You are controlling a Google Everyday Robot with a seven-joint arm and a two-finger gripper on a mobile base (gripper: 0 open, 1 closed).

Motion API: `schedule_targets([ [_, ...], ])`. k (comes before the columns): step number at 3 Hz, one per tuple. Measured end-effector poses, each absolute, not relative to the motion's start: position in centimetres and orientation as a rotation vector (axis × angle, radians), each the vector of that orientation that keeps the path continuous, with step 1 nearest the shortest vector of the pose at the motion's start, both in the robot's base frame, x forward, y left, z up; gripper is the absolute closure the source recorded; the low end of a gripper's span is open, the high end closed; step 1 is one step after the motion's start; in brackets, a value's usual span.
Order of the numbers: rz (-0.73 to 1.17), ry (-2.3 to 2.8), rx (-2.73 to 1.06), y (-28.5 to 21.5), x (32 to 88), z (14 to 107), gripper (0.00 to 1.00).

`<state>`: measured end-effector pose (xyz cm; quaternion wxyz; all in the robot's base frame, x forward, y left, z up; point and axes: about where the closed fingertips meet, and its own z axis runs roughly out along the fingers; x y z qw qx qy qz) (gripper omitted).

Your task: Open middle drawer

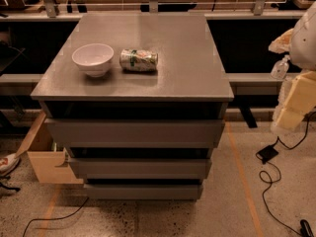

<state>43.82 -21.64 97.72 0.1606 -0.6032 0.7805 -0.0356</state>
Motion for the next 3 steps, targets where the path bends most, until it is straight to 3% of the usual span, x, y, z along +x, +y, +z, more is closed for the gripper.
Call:
schedule_targets([
  [2, -0.100, 2.221, -1.737, -20.9, 43.6, 95.7, 0.00],
  [3, -0.046, 2.210, -1.772, -19.6, 42.8, 90.1, 0.00],
])
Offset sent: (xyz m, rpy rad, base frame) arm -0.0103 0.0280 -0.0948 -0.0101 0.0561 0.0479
